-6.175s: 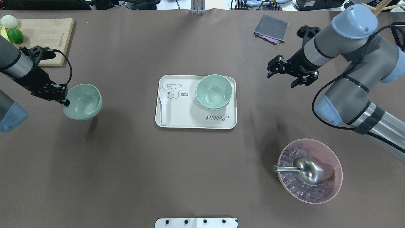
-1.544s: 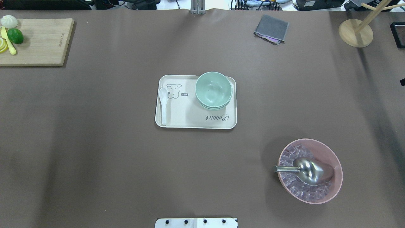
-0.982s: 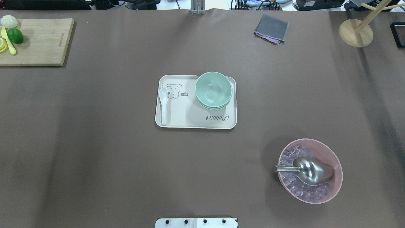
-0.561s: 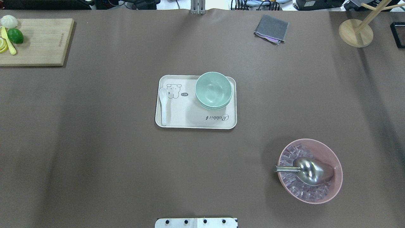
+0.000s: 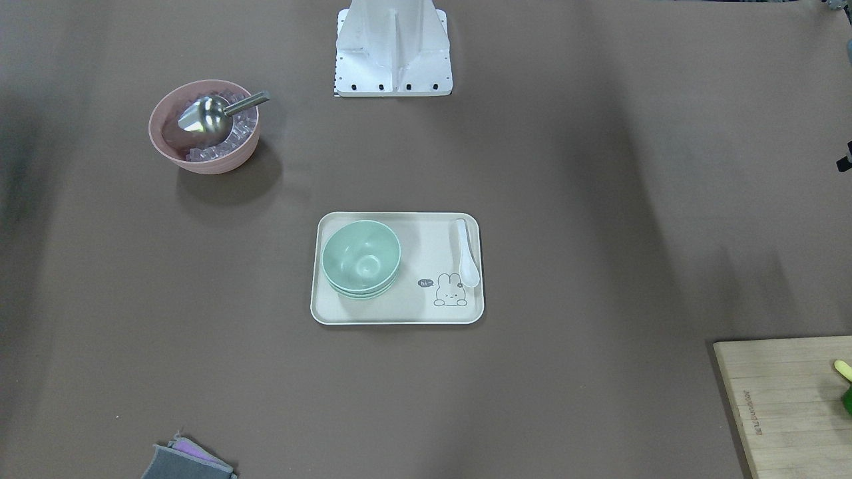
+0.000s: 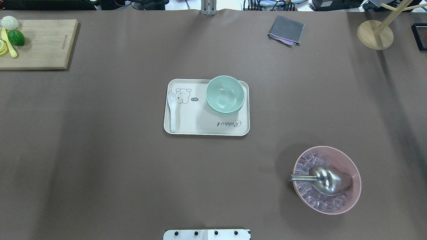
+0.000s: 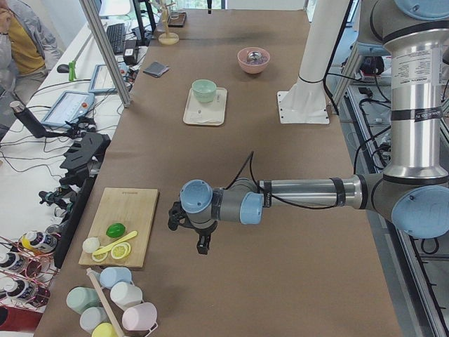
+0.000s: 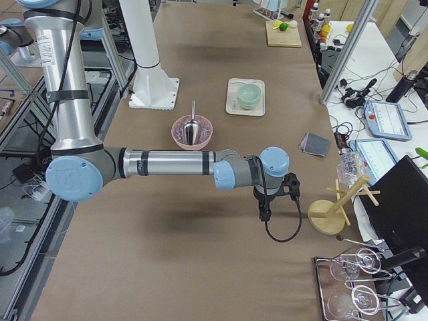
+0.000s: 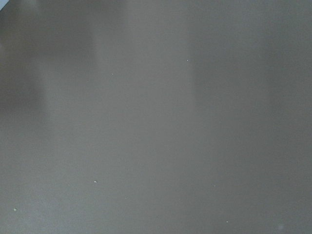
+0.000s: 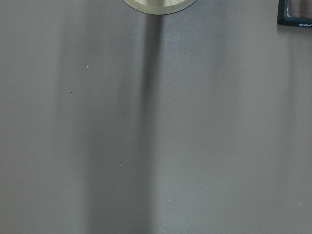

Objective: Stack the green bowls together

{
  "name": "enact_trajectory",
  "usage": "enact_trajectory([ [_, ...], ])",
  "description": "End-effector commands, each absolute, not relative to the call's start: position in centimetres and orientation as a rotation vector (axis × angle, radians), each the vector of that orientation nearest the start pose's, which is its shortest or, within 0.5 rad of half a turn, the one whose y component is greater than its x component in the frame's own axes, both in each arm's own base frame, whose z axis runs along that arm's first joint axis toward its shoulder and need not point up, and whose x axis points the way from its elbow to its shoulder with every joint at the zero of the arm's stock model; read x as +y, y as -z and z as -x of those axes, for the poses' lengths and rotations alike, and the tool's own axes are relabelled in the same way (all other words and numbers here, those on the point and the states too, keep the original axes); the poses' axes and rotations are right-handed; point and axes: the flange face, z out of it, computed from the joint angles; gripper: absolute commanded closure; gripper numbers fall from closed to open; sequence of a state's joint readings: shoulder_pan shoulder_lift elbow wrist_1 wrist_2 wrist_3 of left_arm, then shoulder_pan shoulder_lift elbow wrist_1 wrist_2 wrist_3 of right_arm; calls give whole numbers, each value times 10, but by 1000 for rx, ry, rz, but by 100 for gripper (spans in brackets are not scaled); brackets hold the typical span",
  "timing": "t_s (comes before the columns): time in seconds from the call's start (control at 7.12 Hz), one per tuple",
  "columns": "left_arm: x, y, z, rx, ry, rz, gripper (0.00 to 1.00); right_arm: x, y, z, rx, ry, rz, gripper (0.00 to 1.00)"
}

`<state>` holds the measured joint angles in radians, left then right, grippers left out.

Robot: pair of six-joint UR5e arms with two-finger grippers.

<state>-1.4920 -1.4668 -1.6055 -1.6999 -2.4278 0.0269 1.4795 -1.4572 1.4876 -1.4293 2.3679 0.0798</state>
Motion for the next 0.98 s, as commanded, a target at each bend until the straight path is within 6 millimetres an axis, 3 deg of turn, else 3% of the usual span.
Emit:
enact_trajectory([
  [0.0, -456, -658, 21, 875, -139, -62, 1, -554, -625, -6, -783, 100, -98, 0],
  [0.7, -452, -667, 23, 891, -131, -46, 1, -543, -631, -14, -807, 85, -90, 0],
  [0.84, -446, -669, 23, 899, -118, -35, 1, -530, -630, -13, -821, 86, -88, 0],
])
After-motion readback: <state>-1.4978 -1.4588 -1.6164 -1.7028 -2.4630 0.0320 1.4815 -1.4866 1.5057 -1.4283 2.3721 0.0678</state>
